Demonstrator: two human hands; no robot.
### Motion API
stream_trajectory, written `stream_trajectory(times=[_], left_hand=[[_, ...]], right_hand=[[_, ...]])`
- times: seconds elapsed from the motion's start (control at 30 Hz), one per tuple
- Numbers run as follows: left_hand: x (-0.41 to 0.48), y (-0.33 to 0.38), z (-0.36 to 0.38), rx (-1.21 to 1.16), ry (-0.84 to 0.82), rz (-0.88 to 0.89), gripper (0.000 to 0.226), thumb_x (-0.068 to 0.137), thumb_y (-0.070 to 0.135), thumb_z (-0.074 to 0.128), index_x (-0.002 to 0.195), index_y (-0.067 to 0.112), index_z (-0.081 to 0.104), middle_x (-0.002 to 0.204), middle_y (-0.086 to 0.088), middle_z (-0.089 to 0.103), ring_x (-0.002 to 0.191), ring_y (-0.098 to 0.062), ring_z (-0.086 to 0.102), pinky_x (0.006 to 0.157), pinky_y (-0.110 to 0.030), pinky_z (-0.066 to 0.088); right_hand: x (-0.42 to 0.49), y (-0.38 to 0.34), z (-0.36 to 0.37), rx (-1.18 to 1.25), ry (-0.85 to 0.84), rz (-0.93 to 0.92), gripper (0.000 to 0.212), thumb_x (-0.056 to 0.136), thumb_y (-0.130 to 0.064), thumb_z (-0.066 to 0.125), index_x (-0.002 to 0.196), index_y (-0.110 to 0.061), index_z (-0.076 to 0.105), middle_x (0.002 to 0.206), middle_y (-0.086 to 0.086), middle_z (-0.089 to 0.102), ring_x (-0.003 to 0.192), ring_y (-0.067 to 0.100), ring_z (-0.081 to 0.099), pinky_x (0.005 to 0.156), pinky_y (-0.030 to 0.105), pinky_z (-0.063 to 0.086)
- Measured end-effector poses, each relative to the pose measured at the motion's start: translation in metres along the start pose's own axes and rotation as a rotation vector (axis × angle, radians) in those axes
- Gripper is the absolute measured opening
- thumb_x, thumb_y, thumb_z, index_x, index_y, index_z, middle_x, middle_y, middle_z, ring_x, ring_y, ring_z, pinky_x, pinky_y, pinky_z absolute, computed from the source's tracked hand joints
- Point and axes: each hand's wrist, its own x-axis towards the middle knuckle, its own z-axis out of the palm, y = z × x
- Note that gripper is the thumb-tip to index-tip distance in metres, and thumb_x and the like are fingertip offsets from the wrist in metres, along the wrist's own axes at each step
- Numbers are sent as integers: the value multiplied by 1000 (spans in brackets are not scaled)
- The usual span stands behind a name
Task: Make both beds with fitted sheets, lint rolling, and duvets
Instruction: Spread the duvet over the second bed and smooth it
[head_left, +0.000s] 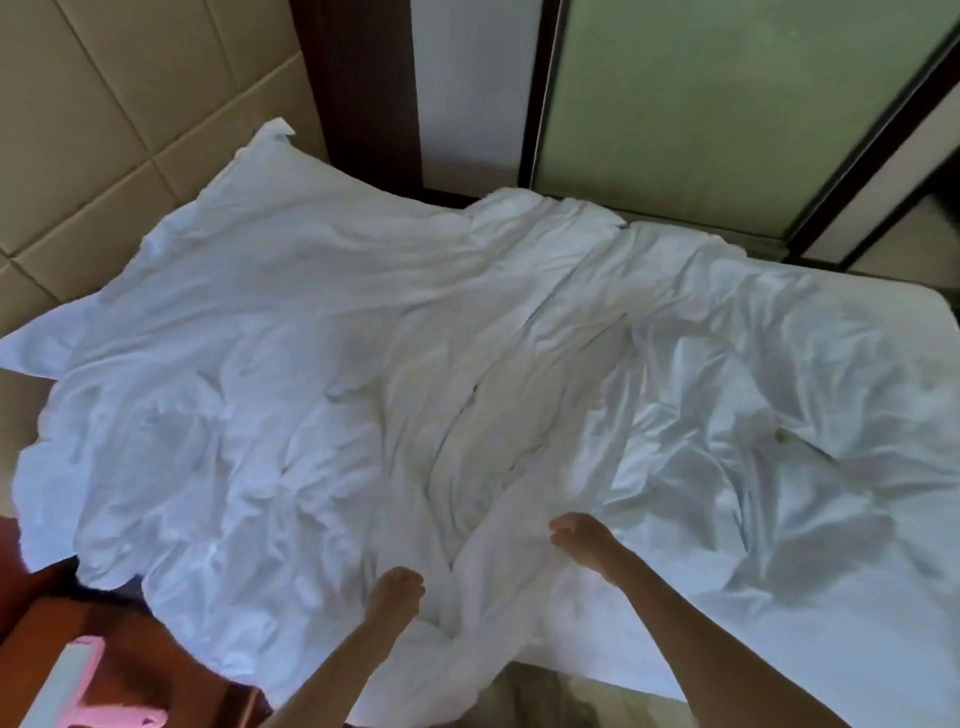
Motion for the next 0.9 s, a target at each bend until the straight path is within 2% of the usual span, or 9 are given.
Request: stream_trajectory(times=[0.07,0.13,0.23,0.3,0.4,0.47,0.73,0.83,0.9], left_hand=[[-2,9,43,186,-20,74,33,96,13,44,122,-1,57,118,-16,62,102,-27,60,81,-24,49],[-12,24,89,406,-35,166,36,97,20,42,127,5,54,130,-13,56,118,-28,54,91,-27,43],[-39,55,142,490,-47,201,46,94,28,50,135,10,44,132,-12,53,119,-28,52,93,-28,42],[-47,79,165,515,-12,251,54,93,31,53,140,11,36,136,-13,49,122,-28,49,97,-29,40],[-40,110,189,526,70,330,62,91,28,56,145,12,30,142,-15,41,129,-29,43,102,-33,37],[-30,128,202,534,107,359,67,89,27,58,146,11,28,146,-13,35,134,-29,36,107,-36,34],[42,220,245,622,135,217,105,76,51,70,152,22,3,155,-6,18,143,-30,18,109,-58,21],[73,244,267,557,36,173,111,73,51,74,151,16,4,151,-9,33,136,-29,35,109,-41,32],[76,247,287,666,-6,209,89,80,44,69,148,14,22,144,-8,44,129,-25,45,101,-30,38]], right_hand=[[-13,48,-25,11,14,10,37,94,-13,51,130,-11,55,137,8,52,124,23,50,96,25,39],[-31,109,-55,25,55,61,36,94,-13,50,130,-10,54,138,8,51,125,23,49,97,25,38],[-52,185,-92,62,86,145,34,94,-11,52,127,-6,56,115,4,62,96,13,60,66,13,42],[-53,218,-112,92,131,165,34,93,-9,51,126,-4,57,106,4,61,75,9,52,49,8,32],[-45,245,-135,111,187,164,34,93,-10,52,127,-8,57,136,11,52,112,22,55,75,18,43],[-39,252,-148,60,174,121,36,95,-10,50,130,-7,54,141,11,49,128,25,46,97,24,36],[34,286,-241,117,399,125,57,87,-19,64,139,-11,43,139,13,48,125,26,47,102,28,34],[73,295,-276,-31,347,173,97,80,-40,72,152,-22,8,158,13,5,146,28,8,112,44,23],[98,299,-292,-100,316,204,123,70,-50,77,148,-31,-16,156,11,-21,145,29,-14,111,56,19]])
